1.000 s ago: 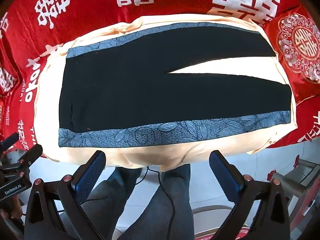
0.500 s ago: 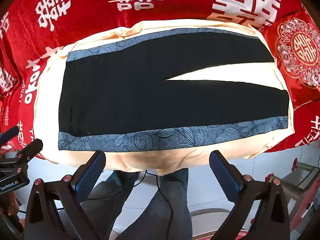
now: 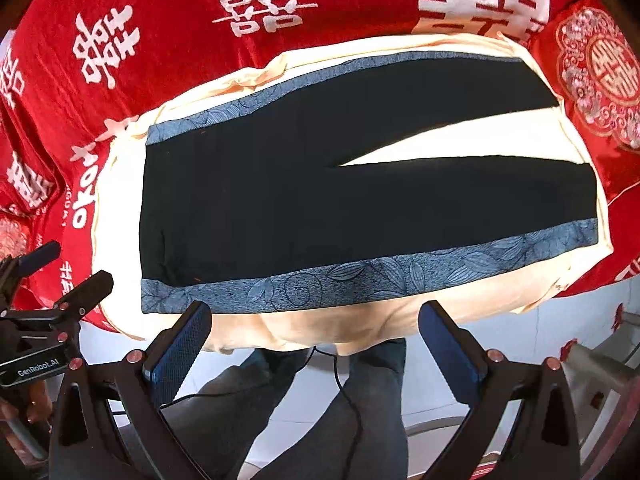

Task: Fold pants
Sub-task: 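Move both grippers toward the grey cuffs of the black trousers, then grasp one grey cuff with the left gripper while the right gripper grasps the other cuff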

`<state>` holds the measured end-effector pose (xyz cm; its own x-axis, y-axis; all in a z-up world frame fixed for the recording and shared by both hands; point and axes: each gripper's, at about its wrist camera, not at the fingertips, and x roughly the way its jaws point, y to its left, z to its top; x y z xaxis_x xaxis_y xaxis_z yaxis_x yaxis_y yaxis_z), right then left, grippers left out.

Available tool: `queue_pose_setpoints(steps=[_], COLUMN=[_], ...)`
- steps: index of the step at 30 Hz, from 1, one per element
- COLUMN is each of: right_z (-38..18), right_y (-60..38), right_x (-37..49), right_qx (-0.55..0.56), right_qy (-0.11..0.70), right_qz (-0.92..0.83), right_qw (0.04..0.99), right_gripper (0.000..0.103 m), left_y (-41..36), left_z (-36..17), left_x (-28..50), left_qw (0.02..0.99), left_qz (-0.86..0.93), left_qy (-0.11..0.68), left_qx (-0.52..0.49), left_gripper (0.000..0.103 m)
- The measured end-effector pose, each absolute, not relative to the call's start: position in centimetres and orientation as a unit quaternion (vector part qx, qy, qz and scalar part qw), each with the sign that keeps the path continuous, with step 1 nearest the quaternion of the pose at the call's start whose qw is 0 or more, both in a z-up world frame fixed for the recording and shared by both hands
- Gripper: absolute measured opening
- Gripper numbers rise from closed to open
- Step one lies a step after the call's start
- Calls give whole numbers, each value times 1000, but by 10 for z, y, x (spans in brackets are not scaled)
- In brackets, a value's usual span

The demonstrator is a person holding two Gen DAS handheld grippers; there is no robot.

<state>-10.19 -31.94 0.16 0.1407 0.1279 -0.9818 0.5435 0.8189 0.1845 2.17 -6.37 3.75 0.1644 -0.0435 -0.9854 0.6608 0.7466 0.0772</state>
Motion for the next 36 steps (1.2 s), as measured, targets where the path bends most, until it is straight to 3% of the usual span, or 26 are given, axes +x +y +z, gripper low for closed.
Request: queue_pose_setpoints(steps=[16, 36], right_z=[-5, -38], right_y=[-345, -390], right_x=[-115, -136], right_qx=[279, 247], right_qy=[621, 664], right_qz=[-137, -106], right_qw=[719, 698], right_gripper=[103, 103], left_y=[-83, -76], left_z=[36, -21], left_x=[23, -11], left_qw=[715, 690], left_qz=[-219, -106], left_qy=[613, 691], left_qx=[255, 188], left_gripper=[103, 103])
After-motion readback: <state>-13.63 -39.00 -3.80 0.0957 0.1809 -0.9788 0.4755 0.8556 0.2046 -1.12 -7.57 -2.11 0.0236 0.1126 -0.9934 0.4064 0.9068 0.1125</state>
